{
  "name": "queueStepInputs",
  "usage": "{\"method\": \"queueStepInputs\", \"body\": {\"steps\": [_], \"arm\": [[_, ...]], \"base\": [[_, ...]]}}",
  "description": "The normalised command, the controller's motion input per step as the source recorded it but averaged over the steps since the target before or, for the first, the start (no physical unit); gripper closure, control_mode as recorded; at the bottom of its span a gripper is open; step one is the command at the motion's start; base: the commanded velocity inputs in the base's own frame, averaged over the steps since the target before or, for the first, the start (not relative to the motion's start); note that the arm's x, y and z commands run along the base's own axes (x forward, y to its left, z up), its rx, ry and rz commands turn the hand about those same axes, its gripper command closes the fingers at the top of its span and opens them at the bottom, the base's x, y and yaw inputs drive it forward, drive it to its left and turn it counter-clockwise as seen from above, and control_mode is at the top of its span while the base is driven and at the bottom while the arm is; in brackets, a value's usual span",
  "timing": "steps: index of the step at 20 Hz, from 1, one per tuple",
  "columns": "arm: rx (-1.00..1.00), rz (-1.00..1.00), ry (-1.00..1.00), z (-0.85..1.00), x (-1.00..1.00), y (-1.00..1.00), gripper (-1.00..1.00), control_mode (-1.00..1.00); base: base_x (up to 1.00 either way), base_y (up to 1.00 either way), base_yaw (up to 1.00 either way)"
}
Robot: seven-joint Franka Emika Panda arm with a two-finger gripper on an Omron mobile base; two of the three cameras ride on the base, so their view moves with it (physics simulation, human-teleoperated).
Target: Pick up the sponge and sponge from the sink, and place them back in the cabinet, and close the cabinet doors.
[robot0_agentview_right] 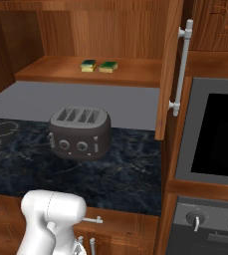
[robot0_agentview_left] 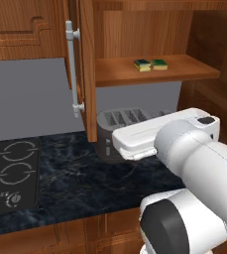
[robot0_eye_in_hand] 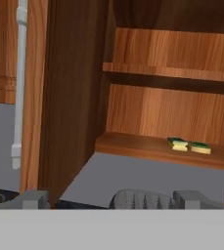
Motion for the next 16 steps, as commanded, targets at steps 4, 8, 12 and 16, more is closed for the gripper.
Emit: {"method": "queueStepInputs", "body": {"steps": [4,8,12,16], "arm": [[0.0,0.0,-0.03,0.0,-0.08,0.38,-1.0,-1.0],[0.0,0.0,-0.04,0.0,0.0,0.34,-1.0,-1.0],[0.0,0.0,-0.04,0.0,0.0,0.34,-1.0,-1.0],[0.0,0.0,-0.02,0.0,0.0,0.36,-1.0,-1.0]], "base": [[0.0,0.0,0.0],[0.0,0.0,0.0],[0.0,0.0,0.0],[0.0,0.0,0.0]]}}
